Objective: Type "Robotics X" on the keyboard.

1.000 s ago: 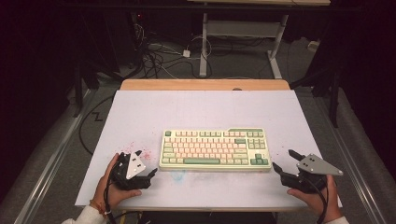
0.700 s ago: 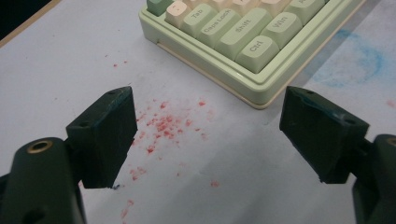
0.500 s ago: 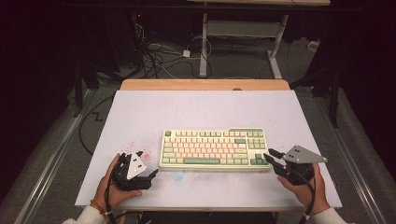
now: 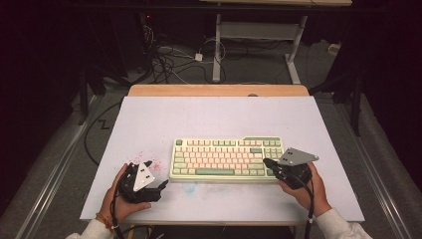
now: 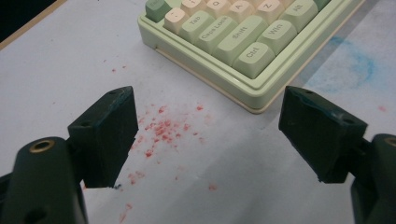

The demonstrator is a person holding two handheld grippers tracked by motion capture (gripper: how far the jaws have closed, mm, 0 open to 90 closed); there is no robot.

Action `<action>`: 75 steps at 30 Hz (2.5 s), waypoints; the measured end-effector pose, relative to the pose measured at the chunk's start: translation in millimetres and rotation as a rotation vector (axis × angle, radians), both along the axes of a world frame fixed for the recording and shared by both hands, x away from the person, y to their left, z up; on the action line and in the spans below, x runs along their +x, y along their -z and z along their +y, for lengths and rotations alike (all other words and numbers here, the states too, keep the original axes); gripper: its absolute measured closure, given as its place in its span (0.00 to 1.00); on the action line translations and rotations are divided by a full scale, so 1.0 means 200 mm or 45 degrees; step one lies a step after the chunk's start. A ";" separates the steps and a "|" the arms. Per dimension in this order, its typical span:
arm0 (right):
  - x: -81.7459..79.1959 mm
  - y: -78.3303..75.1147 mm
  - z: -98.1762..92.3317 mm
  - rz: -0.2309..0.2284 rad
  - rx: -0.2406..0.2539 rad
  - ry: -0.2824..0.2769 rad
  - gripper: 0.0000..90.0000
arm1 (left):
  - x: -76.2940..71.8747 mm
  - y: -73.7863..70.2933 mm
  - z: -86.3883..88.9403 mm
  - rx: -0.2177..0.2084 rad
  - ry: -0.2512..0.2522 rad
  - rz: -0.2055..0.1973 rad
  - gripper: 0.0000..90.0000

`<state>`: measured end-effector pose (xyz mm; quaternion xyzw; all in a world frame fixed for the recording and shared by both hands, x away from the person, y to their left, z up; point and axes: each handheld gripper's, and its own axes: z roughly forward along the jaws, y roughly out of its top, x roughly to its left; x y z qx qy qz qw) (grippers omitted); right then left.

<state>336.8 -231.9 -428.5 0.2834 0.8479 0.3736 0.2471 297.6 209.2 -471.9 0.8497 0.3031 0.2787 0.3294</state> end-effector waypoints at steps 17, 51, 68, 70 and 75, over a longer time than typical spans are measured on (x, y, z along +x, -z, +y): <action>0.10 0.09 0.10 0.070 -0.057 -0.017 1.00 | 0.00 0.00 0.00 0.001 0.008 0.007 0.20; 0.10 0.15 0.11 0.082 -0.061 -0.007 1.00 | 0.09 -0.19 -0.10 -0.136 0.105 0.109 0.91; 0.10 0.16 0.12 0.069 -0.066 -0.003 1.00 | 0.33 -0.26 -0.46 -0.029 0.246 0.189 0.97; 0.10 0.16 0.12 0.067 -0.067 -0.006 1.00 | 0.35 -0.25 -0.48 -0.021 0.250 0.194 0.97; 0.09 0.16 0.12 0.063 -0.071 -0.010 1.00 | 0.41 -0.22 -0.55 0.008 0.249 0.223 0.97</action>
